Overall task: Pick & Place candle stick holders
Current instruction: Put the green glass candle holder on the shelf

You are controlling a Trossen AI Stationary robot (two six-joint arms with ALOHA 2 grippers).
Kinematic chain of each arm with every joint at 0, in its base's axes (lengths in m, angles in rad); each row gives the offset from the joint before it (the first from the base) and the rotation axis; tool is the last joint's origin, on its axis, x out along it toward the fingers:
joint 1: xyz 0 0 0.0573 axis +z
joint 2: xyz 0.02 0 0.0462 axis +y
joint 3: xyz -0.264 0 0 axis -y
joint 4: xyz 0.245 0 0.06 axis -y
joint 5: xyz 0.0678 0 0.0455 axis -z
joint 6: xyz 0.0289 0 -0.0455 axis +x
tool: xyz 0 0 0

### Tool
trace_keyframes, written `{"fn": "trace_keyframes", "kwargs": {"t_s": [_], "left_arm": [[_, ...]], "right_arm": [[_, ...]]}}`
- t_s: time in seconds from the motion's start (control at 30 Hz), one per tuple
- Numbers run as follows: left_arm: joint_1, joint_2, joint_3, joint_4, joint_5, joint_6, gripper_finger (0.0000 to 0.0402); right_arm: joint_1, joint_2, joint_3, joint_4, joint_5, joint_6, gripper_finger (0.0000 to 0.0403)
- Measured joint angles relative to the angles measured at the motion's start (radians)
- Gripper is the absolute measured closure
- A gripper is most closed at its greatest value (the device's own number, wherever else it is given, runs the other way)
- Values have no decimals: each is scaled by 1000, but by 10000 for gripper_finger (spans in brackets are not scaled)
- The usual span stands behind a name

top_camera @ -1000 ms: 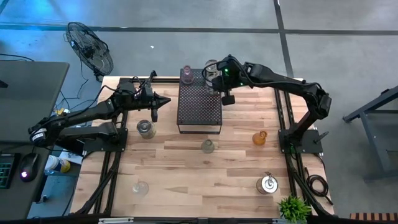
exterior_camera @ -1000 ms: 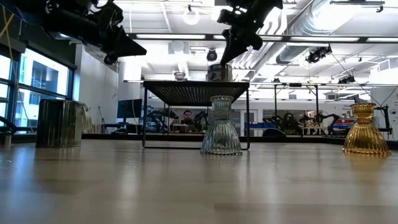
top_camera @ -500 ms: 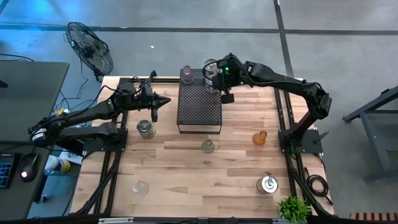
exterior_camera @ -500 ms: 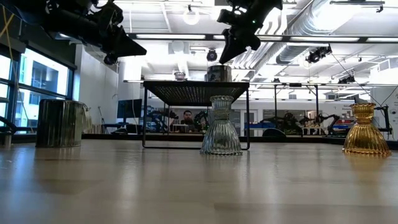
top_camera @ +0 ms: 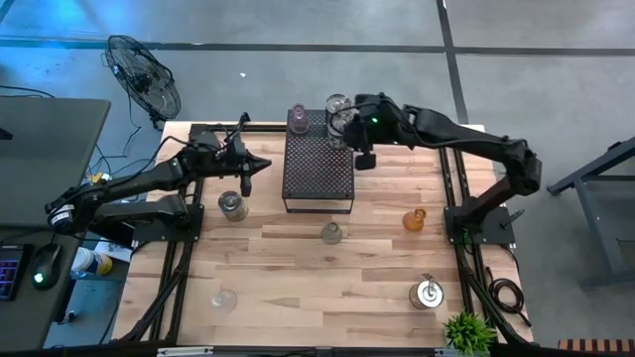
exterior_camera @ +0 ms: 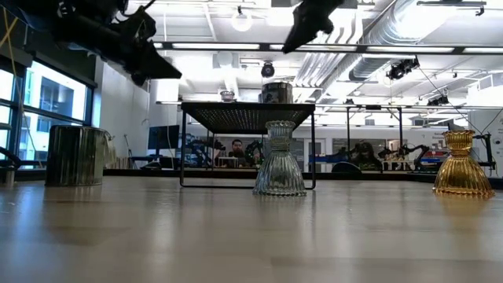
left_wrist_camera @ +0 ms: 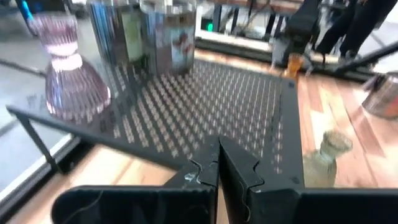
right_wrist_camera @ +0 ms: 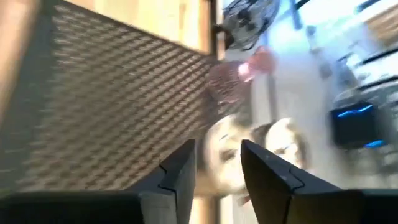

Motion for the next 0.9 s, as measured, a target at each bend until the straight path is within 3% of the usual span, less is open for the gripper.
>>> {"fn": "trace_keyframes", "kwargs": {"t_s": [0.1, 0.2, 0.27, 0.43, 0.57, 0.7, 0.9], "left_arm": [[0, 0, 0, -30, -1, 2, 401], [-8, 0, 0, -31, 34, 24, 401], [-24, 6, 0, -11, 51, 51, 401], [-91, 8, 1, 24, 57, 100, 401], [-151, 27, -30, 150, 90, 72, 401], [-195, 74, -67, 293, 89, -27, 401], [-225, 147, -70, 349, 32, -47, 401]], "right_arm": [[10, -43, -8, -109, -120, 140, 323], [34, -118, -118, -76, -188, 228, 379], [59, -179, -235, 5, -194, 283, 395], [151, -346, -530, 226, -154, 478, 387], [236, -453, -639, 227, -81, 685, 399], [345, -535, -665, 77, 17, 955, 400], [516, -563, -666, -246, 104, 1408, 397]]}}
